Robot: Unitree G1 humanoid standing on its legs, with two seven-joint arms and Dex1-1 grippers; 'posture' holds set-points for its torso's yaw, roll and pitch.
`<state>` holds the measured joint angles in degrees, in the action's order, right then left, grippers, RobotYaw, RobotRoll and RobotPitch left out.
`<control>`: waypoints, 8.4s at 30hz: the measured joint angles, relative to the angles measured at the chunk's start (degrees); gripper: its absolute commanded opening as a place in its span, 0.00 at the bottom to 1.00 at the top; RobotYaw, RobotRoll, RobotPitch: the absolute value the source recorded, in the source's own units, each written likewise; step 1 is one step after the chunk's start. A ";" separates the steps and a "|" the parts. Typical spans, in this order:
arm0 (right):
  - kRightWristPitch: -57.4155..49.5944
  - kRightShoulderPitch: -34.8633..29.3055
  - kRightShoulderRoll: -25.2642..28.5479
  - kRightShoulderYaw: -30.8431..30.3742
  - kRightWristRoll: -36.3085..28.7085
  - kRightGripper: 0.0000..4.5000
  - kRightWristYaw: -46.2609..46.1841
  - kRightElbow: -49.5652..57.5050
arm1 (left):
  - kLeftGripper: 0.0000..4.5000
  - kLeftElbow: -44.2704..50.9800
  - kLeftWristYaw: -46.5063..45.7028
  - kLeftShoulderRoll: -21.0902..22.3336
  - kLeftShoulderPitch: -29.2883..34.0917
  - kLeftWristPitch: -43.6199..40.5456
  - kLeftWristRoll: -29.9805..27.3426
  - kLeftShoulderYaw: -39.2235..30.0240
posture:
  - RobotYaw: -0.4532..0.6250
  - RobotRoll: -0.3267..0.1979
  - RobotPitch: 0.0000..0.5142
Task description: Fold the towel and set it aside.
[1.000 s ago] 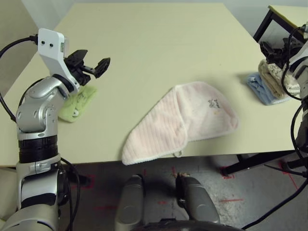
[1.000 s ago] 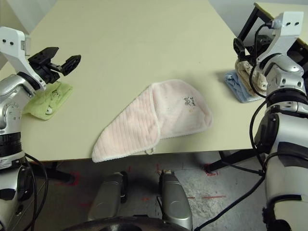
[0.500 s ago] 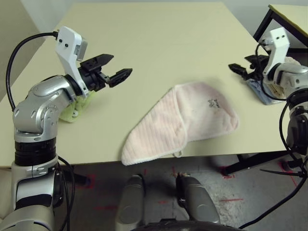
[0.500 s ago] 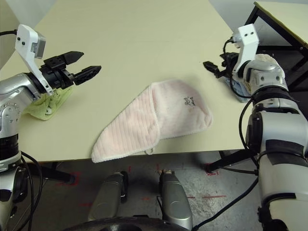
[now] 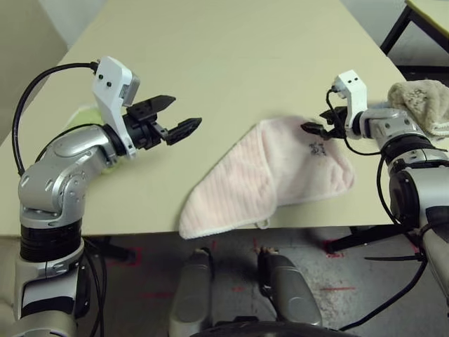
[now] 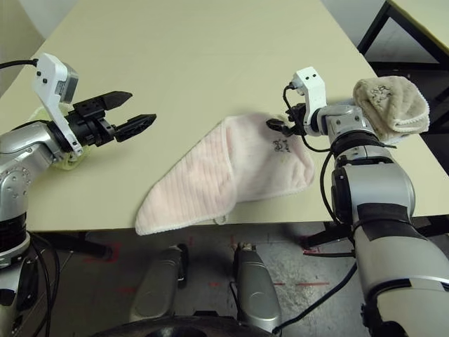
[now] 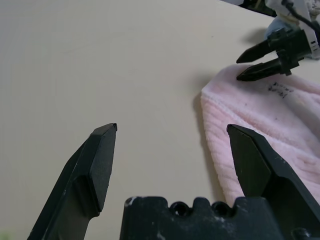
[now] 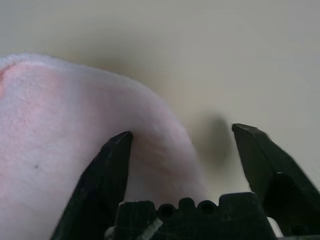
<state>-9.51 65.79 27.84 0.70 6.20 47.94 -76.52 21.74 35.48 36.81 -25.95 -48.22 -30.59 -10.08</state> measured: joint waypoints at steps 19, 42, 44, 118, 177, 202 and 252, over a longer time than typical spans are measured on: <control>-0.46 -6.35 9.13 -14.40 -5.04 0.01 42.71 20.42 | 1.00 -0.36 -0.51 -2.34 -0.33 -0.01 -0.07 4.41 | 0.57 0.62 0.32; 3.89 4.90 17.31 -22.88 -7.28 0.99 41.10 11.09 | 1.00 4.85 12.74 0.99 -1.58 -6.63 -8.18 15.38 | 0.57 0.62 0.29; 6.91 5.32 16.18 -22.17 -5.55 0.99 37.60 8.73 | 1.00 4.85 12.70 0.81 -1.81 -6.80 -8.18 15.88 | 0.57 0.62 0.29; -1.36 -6.02 13.68 -16.94 -2.66 0.79 44.11 11.36 | 1.00 4.78 8.69 -2.04 -3.03 -6.34 -6.28 20.26 | 0.55 0.62 0.37; 2.66 2.11 23.79 -18.80 -12.90 1.00 32.78 6.15 | 1.00 3.13 9.78 -3.22 -4.03 -4.34 -3.96 22.50 | 0.54 0.62 0.36; 6.22 -6.37 9.55 -6.66 -12.08 1.00 41.71 16.16 | 1.00 4.35 9.07 -4.32 -3.71 -5.68 -4.14 22.50 | 0.54 0.62 0.40; -16.76 -10.32 22.82 -22.26 -27.54 0.13 44.43 23.02 | 1.00 4.17 9.83 -4.21 -3.41 -5.09 -3.40 22.77 | 0.53 0.62 0.37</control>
<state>-26.27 55.46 50.67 -21.56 -21.34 92.37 -53.50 25.91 45.30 32.60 -29.36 -53.30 -34.00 12.69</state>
